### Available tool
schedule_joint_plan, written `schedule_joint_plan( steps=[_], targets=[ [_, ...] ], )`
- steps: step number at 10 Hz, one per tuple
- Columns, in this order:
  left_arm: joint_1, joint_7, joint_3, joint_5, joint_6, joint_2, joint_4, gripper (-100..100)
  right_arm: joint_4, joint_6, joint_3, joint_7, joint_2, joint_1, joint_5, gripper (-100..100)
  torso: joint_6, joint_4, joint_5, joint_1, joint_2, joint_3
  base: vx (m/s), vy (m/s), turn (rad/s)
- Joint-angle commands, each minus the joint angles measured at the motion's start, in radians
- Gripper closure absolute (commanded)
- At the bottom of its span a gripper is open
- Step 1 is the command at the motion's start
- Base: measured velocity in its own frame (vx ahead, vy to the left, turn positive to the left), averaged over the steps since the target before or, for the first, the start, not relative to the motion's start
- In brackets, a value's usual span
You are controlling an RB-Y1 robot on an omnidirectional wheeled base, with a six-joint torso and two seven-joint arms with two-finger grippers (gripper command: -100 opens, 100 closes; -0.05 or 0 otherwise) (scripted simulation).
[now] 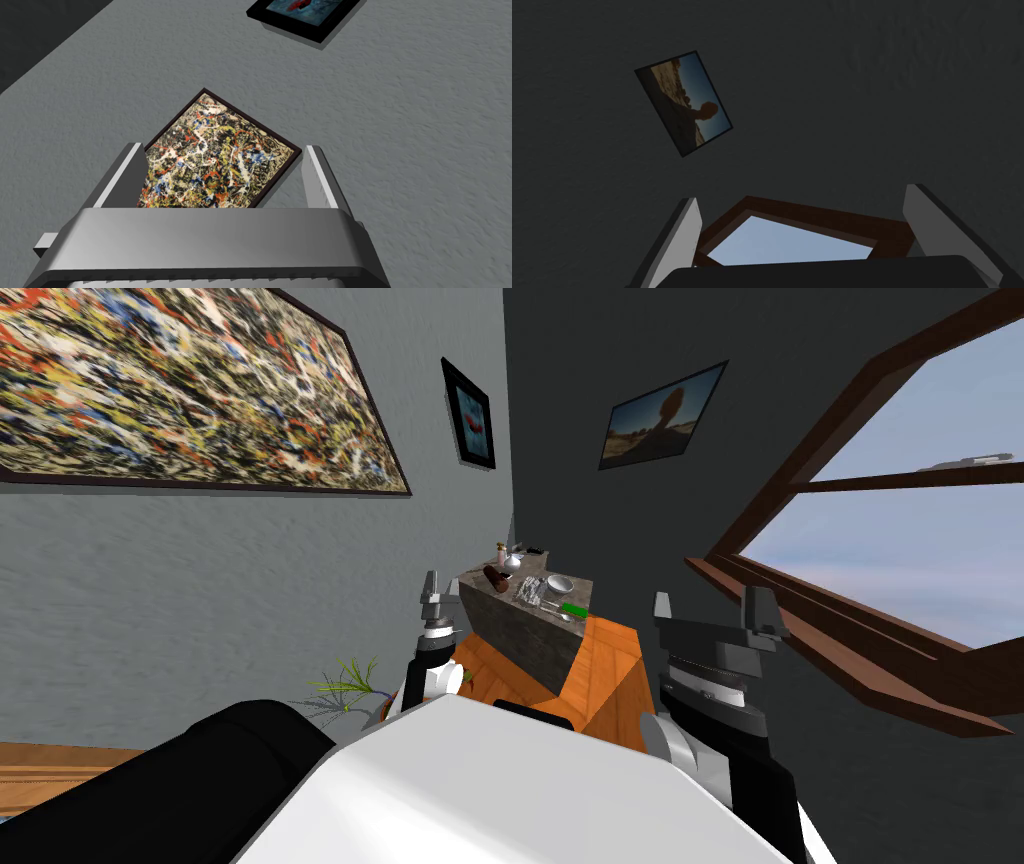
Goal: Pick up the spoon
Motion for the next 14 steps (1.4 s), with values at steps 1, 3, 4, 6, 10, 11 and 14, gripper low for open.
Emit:
schedule_joint_plan(
  steps=[1, 3, 4, 6, 10, 11, 14],
  targets=[
    [0.0, 0.0, 0.0, 0.0, 0.0, 0.0, 0.0, 0, 0.008, -0.008, -0.009, 0.011, -0.046, 0.032, 0.003, -100, 0.0, 0.0, 0.0, 0.0, 0.0, 0.0, -0.002, -0.062, 0.002],
    [0.0, 0.0, 0.0, 0.0, 0.0, 0.0, 0.0, 0, 0.02, -0.019, -0.021, 0.026, -0.079, 0.078, 0.009, -100, 0.0, 0.0, -0.002, -0.007, 0.0, 0.0, 0.002, -0.12, 0.024],
    [0.0, 0.0, 0.0, 0.0, 0.0, 0.0, 0.0, 0, 0.029, -0.026, -0.029, 0.035, -0.093, 0.108, 0.015, -100, 0.0, 0.0, -0.002, -0.009, 0.0, 0.0, -0.003, -0.147, 0.039],
    [0.0, 0.0, 0.0, 0.0, 0.0, 0.0, 0.0, 0, 0.054, -0.044, -0.049, 0.056, -0.117, 0.169, 0.031, -100, 0.0, 0.0, -0.002, -0.01, 0.001, 0.0, -0.014, -0.155, 0.079],
    [0.0, 0.0, 0.0, 0.0, 0.0, 0.0, 0.0, 0, 0.108, -0.078, -0.086, 0.087, -0.151, 0.288, 0.071, -100, 0.0, 0.0, -0.002, -0.008, 0.0, 0.0, -0.001, -0.127, 0.095],
    [0.0, 0.0, 0.0, 0.0, 0.0, 0.0, 0.0, 0, 0.108, -0.078, -0.086, 0.087, -0.151, 0.301, 0.071, -100, 0.0, 0.0, -0.002, -0.006, 0.0, 0.0, -0.002, -0.056, 0.054],
    [0.0, 0.0, 0.0, 0.0, 0.0, 0.0, 0.0, 0, 0.156, -0.104, -0.113, 0.106, -0.176, 0.39, 0.11, -100, 0.0, 0.0, -0.001, -0.005, 0.0, 0.0, -0.001, -0.071, 0.148]
  ],
)
